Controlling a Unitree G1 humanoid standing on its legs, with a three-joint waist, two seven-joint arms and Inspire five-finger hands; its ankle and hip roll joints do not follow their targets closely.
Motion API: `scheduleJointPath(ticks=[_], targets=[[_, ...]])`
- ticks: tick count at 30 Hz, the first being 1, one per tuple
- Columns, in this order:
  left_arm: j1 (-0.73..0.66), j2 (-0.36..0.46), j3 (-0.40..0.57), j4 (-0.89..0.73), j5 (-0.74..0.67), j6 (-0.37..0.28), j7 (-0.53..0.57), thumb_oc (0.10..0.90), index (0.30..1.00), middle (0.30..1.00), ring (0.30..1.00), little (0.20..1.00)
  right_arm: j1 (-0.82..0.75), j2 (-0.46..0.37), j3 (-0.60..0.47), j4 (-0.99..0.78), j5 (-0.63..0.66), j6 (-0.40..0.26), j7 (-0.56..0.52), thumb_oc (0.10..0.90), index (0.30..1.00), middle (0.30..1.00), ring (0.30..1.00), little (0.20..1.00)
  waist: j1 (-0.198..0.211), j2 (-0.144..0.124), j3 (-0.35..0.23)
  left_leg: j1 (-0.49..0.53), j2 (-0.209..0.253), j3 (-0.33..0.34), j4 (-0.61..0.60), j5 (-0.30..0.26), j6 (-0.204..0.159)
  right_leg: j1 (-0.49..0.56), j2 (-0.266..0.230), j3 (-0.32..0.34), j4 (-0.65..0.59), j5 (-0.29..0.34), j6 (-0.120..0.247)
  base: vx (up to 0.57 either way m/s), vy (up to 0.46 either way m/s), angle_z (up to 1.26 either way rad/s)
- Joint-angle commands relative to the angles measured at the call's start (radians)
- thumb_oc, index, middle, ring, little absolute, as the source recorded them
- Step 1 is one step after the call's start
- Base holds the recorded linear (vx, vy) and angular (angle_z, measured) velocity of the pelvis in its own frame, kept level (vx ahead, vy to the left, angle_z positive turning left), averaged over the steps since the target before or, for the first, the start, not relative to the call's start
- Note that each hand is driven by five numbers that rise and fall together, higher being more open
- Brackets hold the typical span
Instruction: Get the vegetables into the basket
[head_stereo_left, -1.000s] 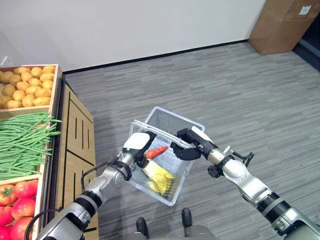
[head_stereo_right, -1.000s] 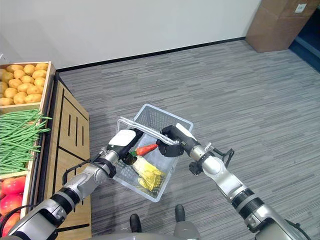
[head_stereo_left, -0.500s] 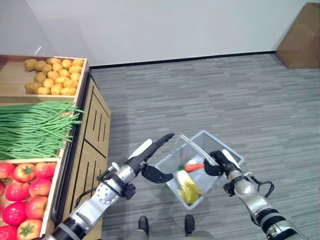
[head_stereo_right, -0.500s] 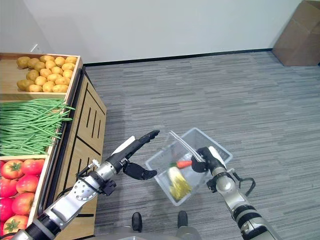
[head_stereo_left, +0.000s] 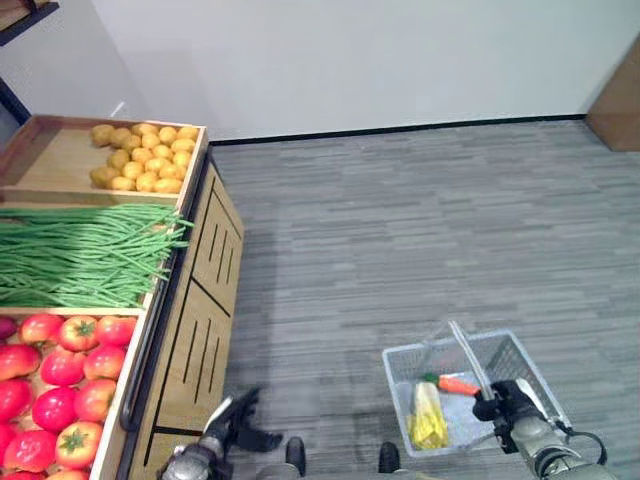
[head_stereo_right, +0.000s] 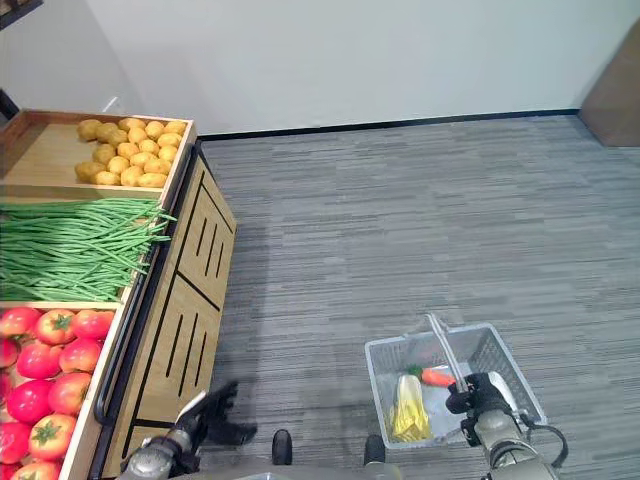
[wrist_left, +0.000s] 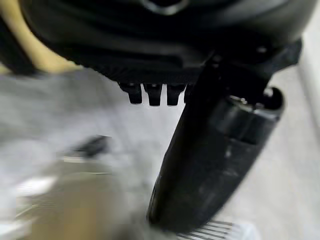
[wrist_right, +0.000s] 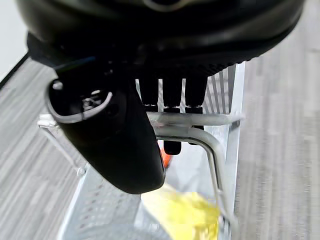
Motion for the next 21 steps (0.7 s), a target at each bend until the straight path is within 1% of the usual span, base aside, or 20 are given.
scheduleJointPath(ticks=[1,3,4,5,7,9,10,11,16,17,21], targets=[[-0.098,0.012,0.027,-0.008,0.094,-0.056,0.061,0.900,1.000,1.000,1.000,1.000,-0.121,-0.081,-0.024,0.001,0.022,-0.059,-0.048,0.400,0.300,0.300,0.300,0.300,0.011,-0.058,-0.043,0.001,0.044,-0.001,0.001,-0.044,-0.062,-0.004,-0.075,0.017,0.004,-0.009,0.083,0.00,-0.030,-0.01],[-0.113,-0.024,0.078,0.142,0.106,-0.031,0.090,0.900,1.000,1.000,1.000,1.000,-0.118,-0.086,-0.033,0.025,0.021,-0.053,-0.048,0.400,0.300,0.300,0.300,0.300,0.008,-0.059,-0.042,0.001,0.047,0.005,0.001,-0.044,-0.063,-0.009,-0.071,0.023,0.004,-0.009,0.082,0.00,-0.037,-0.13],[-0.136,-0.057,0.126,0.282,0.134,-0.018,0.122,0.900,1.000,1.000,1.000,1.000,-0.108,-0.085,-0.051,0.052,0.032,-0.050,-0.051,0.400,0.300,0.300,0.300,0.300,0.006,-0.059,-0.041,0.004,0.050,0.008,0.001,-0.045,-0.065,-0.010,-0.069,0.030,0.004,-0.010,0.080,0.02,-0.041,-0.13],[-0.140,-0.063,0.151,0.334,0.148,-0.005,0.137,0.900,1.000,1.000,1.000,1.000,-0.103,-0.082,-0.056,0.058,0.039,-0.048,-0.048,0.400,0.300,0.300,0.300,0.300,0.006,-0.060,-0.043,0.006,0.052,0.009,0.001,-0.046,-0.065,-0.009,-0.068,0.030,0.004,-0.012,0.078,0.03,-0.038,-0.04],[-0.132,-0.075,0.176,0.377,0.159,0.004,0.147,0.900,1.000,1.000,1.000,1.000,-0.088,-0.078,-0.064,0.061,0.043,-0.048,-0.047,0.400,0.300,0.300,0.300,0.300,0.003,-0.060,-0.046,0.010,0.054,0.009,0.001,-0.047,-0.066,-0.006,-0.065,0.030,0.004,-0.014,0.076,0.03,-0.022,-0.02],[-0.129,-0.080,0.181,0.389,0.168,0.008,0.154,0.900,1.000,1.000,1.000,1.000,-0.080,-0.080,-0.069,0.068,0.044,-0.048,-0.045,0.400,0.300,0.300,0.300,0.300,0.003,-0.060,-0.047,0.011,0.054,0.009,0.001,-0.048,-0.066,-0.005,-0.064,0.030,0.004,-0.015,0.075,0.02,-0.016,-0.13],[-0.115,-0.088,0.187,0.396,0.176,0.011,0.157,0.900,1.000,1.000,1.000,1.000,-0.068,-0.078,-0.079,0.073,0.055,-0.050,-0.040,0.488,0.424,0.424,0.424,0.424,0.002,-0.060,-0.050,0.014,0.057,0.010,0.001,-0.048,-0.067,-0.001,-0.062,0.031,0.004,-0.017,0.074,0.03,-0.025,-0.12],[-0.106,-0.102,0.192,0.404,0.163,0.012,0.145,0.900,1.000,1.000,1.000,1.000,-0.053,-0.074,-0.096,0.083,0.087,-0.052,-0.026,0.900,1.000,1.000,1.000,1.000,0.000,-0.061,-0.050,0.017,0.058,0.010,0.001,-0.049,-0.067,0.000,-0.060,0.030,0.004,-0.018,0.072,0.03,-0.028,0.00],[-0.102,-0.112,0.195,0.408,0.151,0.014,0.140,0.900,1.000,1.000,1.000,1.000,-0.032,-0.065,-0.113,0.091,0.112,-0.055,-0.015,0.900,1.000,1.000,1.000,1.000,-0.002,-0.062,-0.050,0.017,0.059,0.007,0.001,-0.048,-0.067,0.001,-0.060,0.027,0.004,-0.019,0.072,0.00,0.000,0.00],[-0.103,-0.118,0.195,0.412,0.151,0.014,0.141,0.900,1.000,1.000,1.000,1.000,-0.014,-0.048,-0.108,0.092,0.113,-0.055,-0.008,0.900,1.000,1.000,1.000,1.000,-0.003,-0.063,-0.049,0.017,0.059,0.006,0.001,-0.048,-0.067,0.002,-0.060,0.024,0.004,-0.019,0.072,0.00,0.000,0.00],[-0.106,-0.117,0.204,0.418,0.153,0.015,0.146,0.900,1.000,1.000,1.000,1.000,0.028,-0.021,-0.087,0.105,0.074,-0.049,0.006,0.900,1.000,1.000,1.000,1.000,-0.004,-0.067,-0.051,0.015,0.057,0.001,0.001,-0.048,-0.067,0.004,-0.061,0.016,0.004,-0.020,0.072,0.00,-0.004,0.03]])
